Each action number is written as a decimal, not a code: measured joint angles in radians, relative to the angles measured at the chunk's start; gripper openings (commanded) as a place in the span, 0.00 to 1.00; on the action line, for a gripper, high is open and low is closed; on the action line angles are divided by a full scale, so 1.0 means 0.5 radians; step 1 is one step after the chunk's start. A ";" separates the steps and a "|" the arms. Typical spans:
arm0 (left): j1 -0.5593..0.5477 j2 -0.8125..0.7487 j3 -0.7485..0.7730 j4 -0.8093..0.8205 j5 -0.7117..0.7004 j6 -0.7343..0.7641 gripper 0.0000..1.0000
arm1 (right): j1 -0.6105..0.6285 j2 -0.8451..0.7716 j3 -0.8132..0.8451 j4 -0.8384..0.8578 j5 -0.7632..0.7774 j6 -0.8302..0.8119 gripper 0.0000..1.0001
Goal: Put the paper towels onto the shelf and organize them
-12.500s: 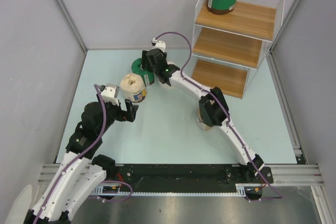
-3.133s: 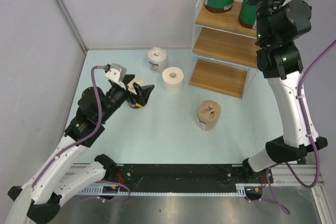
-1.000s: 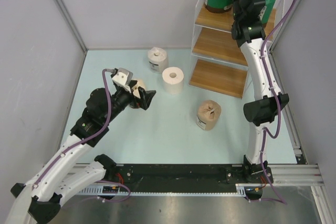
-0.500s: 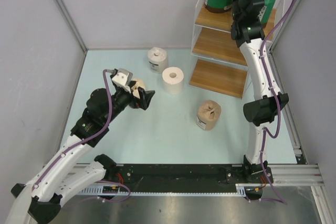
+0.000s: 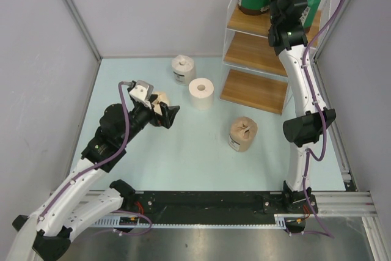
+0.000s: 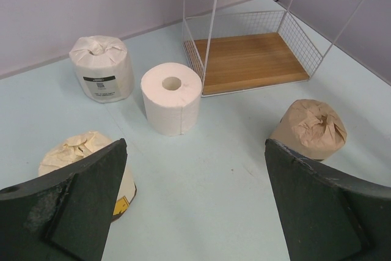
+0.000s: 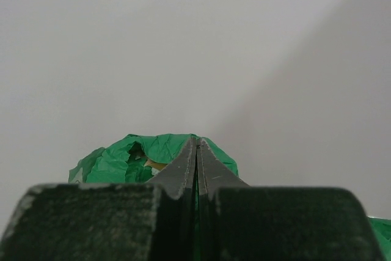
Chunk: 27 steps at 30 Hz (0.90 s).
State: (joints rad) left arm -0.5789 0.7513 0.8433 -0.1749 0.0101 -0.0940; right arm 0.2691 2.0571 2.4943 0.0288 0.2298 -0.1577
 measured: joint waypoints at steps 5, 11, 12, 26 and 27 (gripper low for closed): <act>0.000 -0.002 0.000 -0.001 0.000 -0.005 1.00 | 0.000 -0.024 -0.022 -0.002 0.006 0.006 0.00; 0.000 -0.013 -0.004 0.000 0.000 -0.005 1.00 | 0.000 -0.116 -0.077 -0.002 0.011 0.014 0.00; 0.001 -0.017 -0.008 0.000 0.001 -0.005 1.00 | 0.000 -0.131 -0.078 -0.001 0.011 0.015 0.00; 0.005 -0.018 -0.011 -0.002 0.001 -0.007 1.00 | 0.008 -0.362 -0.130 -0.240 -0.071 0.352 0.60; 0.005 -0.018 -0.011 -0.002 0.001 -0.008 1.00 | 0.014 -0.403 -0.157 -0.283 -0.060 0.421 0.60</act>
State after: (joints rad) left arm -0.5762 0.7425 0.8375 -0.1757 0.0105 -0.0982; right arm 0.2764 1.8557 2.4157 -0.1127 0.1997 0.0528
